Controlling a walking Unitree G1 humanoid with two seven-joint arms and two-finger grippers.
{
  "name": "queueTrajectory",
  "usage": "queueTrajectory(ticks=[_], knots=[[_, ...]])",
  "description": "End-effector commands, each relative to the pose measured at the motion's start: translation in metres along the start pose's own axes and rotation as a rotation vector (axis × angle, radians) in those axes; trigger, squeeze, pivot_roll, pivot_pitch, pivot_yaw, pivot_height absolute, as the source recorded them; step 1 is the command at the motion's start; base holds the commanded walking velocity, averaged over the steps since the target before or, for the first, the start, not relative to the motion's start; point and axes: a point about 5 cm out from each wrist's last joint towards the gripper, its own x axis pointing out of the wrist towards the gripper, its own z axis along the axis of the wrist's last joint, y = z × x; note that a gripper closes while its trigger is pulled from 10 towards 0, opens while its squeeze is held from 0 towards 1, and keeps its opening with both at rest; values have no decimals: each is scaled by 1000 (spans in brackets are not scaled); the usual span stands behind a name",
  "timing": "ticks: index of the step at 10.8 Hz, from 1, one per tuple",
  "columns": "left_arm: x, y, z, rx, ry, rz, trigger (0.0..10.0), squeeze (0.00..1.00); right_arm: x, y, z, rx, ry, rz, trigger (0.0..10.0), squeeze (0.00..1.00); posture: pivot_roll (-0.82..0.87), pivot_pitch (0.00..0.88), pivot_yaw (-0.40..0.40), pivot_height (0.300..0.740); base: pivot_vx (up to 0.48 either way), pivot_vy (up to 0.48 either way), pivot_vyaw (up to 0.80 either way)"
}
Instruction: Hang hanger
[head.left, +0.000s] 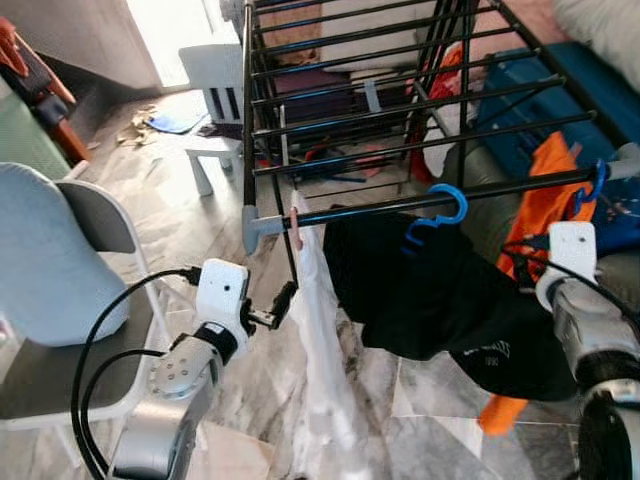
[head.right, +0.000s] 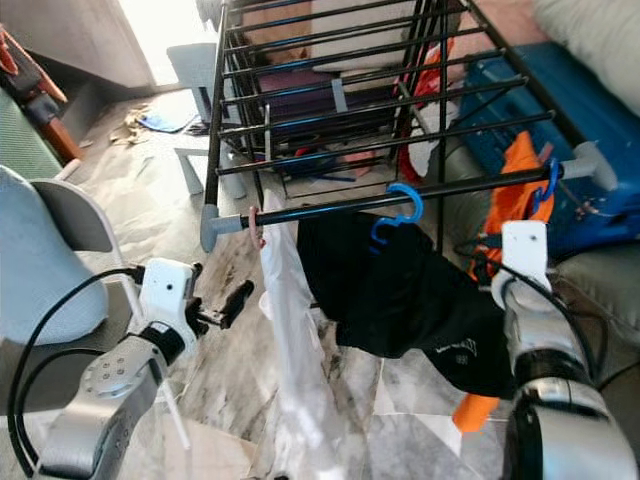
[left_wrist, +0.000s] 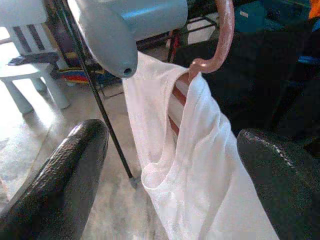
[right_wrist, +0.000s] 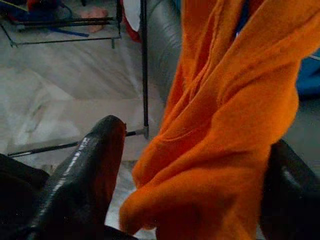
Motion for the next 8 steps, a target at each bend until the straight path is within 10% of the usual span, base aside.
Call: queueTrajectory(ticks=[1, 8], knots=[[-2, 5, 6, 12, -8, 8, 10000, 0, 2, 4, 1, -5, 1, 10, 0, 0, -98, 94, 151, 740, 0, 0, 0], [4, -4, 4, -24, -9, -4, 10000, 0, 1, -9, -9, -6, 33, -44, 0, 0, -153, 70, 143, 740, 0, 0, 0]])
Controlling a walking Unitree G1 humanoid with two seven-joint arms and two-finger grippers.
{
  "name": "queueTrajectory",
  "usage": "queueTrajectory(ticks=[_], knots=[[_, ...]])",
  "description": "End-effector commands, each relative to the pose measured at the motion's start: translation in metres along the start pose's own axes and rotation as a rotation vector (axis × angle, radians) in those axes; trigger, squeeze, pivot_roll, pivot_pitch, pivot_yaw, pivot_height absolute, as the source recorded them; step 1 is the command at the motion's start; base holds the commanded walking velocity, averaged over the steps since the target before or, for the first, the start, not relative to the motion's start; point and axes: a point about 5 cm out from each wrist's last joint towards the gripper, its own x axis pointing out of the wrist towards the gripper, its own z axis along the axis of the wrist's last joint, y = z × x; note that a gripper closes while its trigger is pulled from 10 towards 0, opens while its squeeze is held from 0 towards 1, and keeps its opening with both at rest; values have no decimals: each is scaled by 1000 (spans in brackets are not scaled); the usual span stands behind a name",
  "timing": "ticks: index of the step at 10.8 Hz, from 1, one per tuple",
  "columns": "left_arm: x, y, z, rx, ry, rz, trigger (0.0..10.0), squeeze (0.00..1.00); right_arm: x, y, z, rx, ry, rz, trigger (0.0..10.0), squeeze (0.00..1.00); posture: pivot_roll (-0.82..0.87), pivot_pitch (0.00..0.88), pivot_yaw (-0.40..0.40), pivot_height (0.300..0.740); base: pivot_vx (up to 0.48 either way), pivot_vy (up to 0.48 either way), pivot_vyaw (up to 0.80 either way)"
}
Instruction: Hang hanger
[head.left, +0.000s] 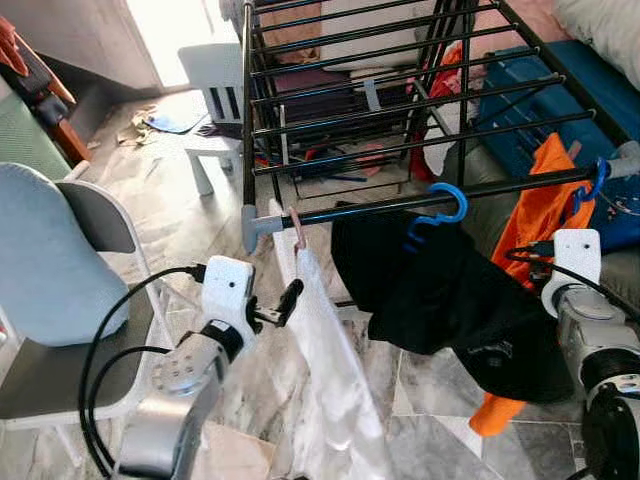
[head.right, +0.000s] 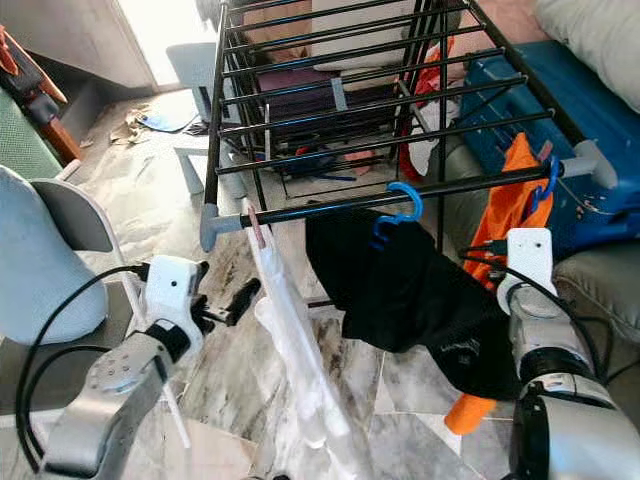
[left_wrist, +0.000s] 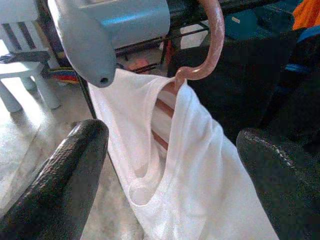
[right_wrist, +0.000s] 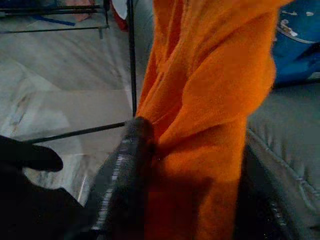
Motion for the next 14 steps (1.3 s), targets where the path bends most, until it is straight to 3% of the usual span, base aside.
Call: queueTrajectory(ticks=[1, 4, 7, 9, 11, 14], knots=[[3, 1, 3, 9, -12, -1, 10000, 0, 1, 2, 3, 5, -6, -1, 0, 0, -157, 66, 140, 740, 0, 0, 0], [7, 1, 1, -16, -13, 16, 10000, 0, 1, -6, 6, -5, -20, -44, 0, 0, -175, 52, 129, 740, 0, 0, 0], [15, -6, 0, -30, -22, 0, 10000, 0, 0, -16, 38, -45, -188, -85, 0, 0, -200, 37, 120, 740, 0, 0, 0], [17, -9, -2, -35, -19, -12, 10000, 0, -2, -25, 42, -46, -224, -106, 0, 0, -213, 33, 113, 740, 0, 0, 0], [19, -9, 0, -38, -34, -6, 10000, 0, -8, -30, 38, -41, -280, -81, 0, 0, -224, 28, 101, 740, 0, 0, 0], [23, -7, -6, -15, -19, 56, 10000, 0, -42, -21, 2, -40, -362, -31, 0, 0, -254, 20, 89, 740, 0, 0, 0]])
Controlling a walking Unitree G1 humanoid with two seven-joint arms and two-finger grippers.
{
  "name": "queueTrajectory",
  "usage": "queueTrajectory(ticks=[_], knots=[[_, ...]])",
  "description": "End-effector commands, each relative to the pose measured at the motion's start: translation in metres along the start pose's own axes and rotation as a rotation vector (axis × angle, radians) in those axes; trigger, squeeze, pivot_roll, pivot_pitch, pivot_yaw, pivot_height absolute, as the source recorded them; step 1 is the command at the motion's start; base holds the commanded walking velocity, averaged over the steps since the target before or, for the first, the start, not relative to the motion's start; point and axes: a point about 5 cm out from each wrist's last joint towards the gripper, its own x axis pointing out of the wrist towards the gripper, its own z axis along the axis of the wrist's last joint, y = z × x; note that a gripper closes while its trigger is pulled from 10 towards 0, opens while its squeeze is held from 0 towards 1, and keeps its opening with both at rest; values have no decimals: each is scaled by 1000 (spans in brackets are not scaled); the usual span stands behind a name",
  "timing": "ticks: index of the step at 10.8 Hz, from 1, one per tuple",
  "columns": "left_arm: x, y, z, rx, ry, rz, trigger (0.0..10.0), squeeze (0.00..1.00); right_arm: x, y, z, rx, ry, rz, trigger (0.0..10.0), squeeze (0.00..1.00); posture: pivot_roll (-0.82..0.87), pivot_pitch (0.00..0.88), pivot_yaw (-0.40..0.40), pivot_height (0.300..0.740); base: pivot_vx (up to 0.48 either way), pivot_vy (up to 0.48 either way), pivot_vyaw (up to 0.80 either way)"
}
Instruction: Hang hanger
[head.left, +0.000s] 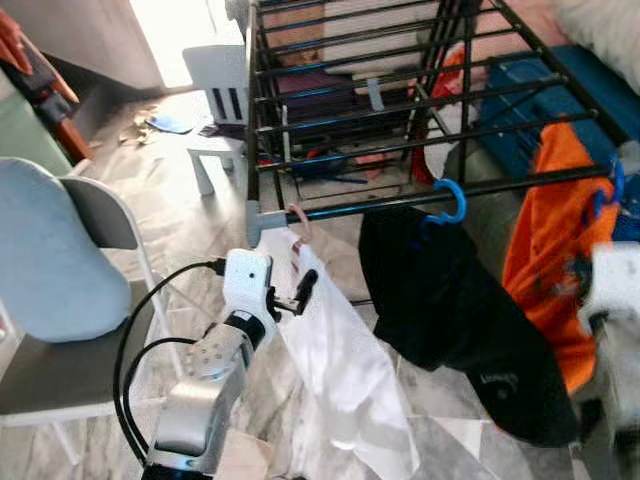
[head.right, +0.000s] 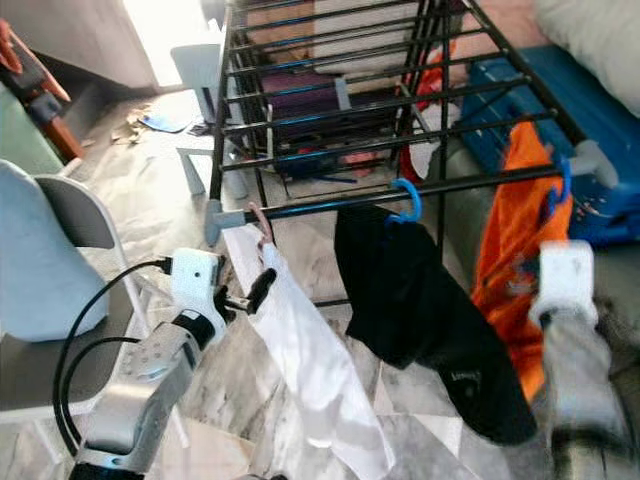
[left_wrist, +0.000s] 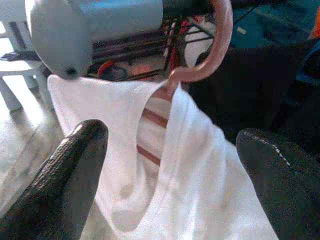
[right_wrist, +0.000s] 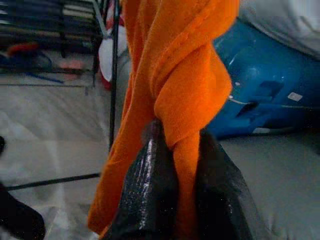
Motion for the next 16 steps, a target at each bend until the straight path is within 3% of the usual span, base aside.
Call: queueTrajectory(ticks=[1, 2, 4, 6, 10, 13, 16], knots=[[0, 5, 1, 16, -10, 18, 10000, 0, -7, 2, 11, 32, -53, -11, 2039, 0, -260, 15, 88, 740, 0, 0, 0], [0, 7, 0, 18, -14, 32, 10000, 0, -23, 11, 15, 33, -90, -6, 10000, 0, -267, 8, 89, 740, 0, 0, 0], [1, 8, -2, 28, -14, 44, 10000, 0, -39, 20, 27, 48, -115, -23, 10000, 0, -278, 0, 99, 740, 0, 0, 0], [4, 7, -1, 37, -17, 37, 10000, 0, -51, 30, 23, 89, -66, -11, 10000, 0, -278, 0, 100, 740, -300, 0, 0], [5, 9, -2, 40, -15, 47, 10000, 0, -51, 36, 30, 118, -44, -6, 10000, 0, -278, 0, 96, 740, -332, 0, 0], [5, 13, -3, 40, -14, 68, 10000, 0, -56, 46, 18, 184, 53, 13, 10000, 0, -274, 0, 89, 740, -262, 0, 0], [4, 15, -5, 43, -10, 70, 10000, 0, -62, 54, 18, 189, 65, 38, 10000, 0, -278, 0, 88, 740, -272, 0, 0]])
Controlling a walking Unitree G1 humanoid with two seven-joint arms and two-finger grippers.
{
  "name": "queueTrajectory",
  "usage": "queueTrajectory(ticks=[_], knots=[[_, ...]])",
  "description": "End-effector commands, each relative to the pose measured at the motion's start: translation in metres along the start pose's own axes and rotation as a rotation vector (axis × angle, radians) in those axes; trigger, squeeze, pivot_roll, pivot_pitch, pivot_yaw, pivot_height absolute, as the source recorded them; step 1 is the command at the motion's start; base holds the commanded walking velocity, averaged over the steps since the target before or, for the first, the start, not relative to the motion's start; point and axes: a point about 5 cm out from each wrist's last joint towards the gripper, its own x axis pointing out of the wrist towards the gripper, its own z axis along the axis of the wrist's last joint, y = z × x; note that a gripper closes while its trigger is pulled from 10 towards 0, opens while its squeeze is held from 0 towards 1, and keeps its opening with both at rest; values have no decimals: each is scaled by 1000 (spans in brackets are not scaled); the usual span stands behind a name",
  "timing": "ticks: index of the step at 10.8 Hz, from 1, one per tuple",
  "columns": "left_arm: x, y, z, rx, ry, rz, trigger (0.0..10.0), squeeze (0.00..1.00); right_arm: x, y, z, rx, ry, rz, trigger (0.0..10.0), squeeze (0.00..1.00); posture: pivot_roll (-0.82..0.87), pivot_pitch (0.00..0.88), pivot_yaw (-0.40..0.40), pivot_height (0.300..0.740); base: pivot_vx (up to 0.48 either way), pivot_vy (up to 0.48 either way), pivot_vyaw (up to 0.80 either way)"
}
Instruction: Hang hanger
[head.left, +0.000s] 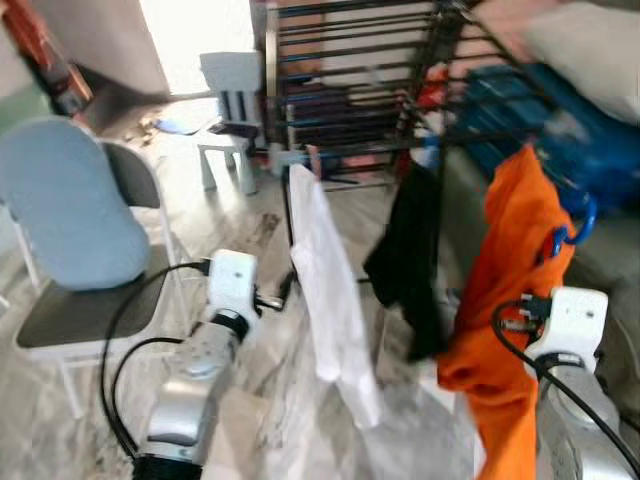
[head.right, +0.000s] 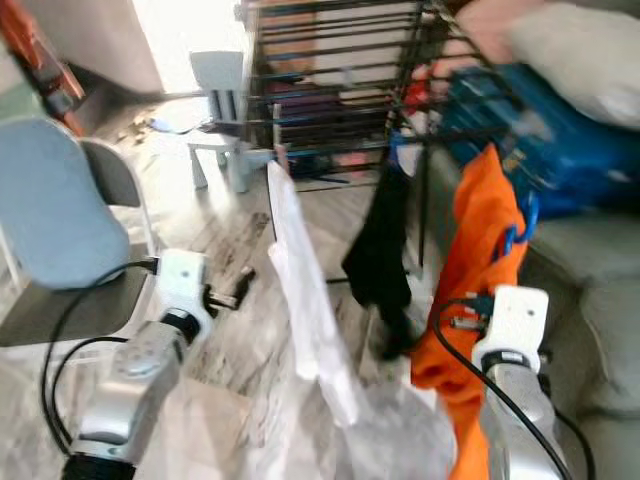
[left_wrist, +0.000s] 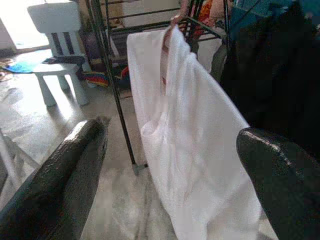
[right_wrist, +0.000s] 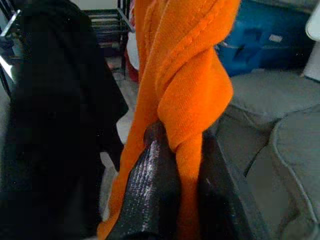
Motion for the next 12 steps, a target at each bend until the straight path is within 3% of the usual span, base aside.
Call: queueTrajectory(ticks=[1, 10, 12], knots=[[1, -3, 1, 7, -4, -7, 10000, 0, -2, 2, 4, 1, -13, 17, 10000, 0, -282, 0, 84, 740, -277, 0, 0], [-4, -5, -7, 7, 4, 19, 10000, 0, -3, 30, 6, -16, -10, 201, 10000, 0, -267, 0, 61, 740, -276, 0, 0], [-5, 18, -9, 95, -22, 215, 10000, 0, 1, 57, 6, 42, -20, 316, 10000, 0, -235, 0, 52, 740, 0, 0, 0]])
